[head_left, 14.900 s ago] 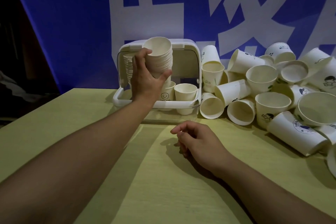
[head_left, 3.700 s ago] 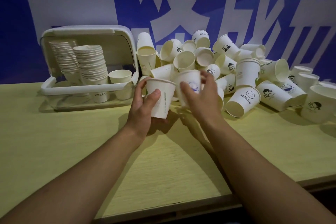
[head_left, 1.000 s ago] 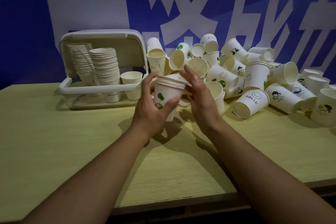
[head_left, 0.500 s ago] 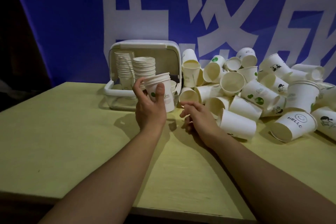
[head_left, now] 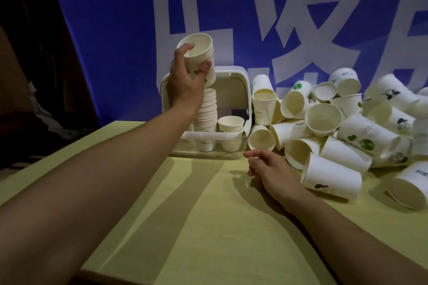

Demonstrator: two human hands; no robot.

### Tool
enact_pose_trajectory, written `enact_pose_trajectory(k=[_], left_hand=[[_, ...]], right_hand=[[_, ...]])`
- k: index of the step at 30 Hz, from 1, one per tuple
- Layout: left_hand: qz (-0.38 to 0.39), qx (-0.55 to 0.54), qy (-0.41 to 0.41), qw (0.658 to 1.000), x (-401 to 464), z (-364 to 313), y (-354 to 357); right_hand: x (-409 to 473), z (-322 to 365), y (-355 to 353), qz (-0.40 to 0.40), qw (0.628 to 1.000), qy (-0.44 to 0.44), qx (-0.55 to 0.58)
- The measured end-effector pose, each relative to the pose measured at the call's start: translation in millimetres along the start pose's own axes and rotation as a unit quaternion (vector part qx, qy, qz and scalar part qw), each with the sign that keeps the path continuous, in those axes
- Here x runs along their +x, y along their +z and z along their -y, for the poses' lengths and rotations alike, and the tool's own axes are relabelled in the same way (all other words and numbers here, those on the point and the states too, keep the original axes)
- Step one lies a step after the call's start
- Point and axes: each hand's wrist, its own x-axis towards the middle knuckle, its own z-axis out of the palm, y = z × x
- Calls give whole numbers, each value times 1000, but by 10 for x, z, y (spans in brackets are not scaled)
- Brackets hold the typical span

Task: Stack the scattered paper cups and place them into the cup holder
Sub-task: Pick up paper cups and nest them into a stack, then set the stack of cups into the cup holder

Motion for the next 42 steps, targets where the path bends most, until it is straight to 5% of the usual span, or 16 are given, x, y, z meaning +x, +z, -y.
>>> enact_pose_trajectory(k=[15, 22, 33, 42], left_hand=[[82, 196, -35, 977, -33, 348, 66], [120, 288, 13, 950, 93, 345, -40], [153, 217, 15, 964, -153, 364, 43], [142, 173, -104, 969, -220, 494, 219]], right_hand=[[75, -67, 0, 12, 1000, 0, 5], [69, -39, -3, 14, 1000, 1, -8], [62, -35, -13, 19, 1000, 10, -10], [74, -40, -13, 22, 999, 12, -24]])
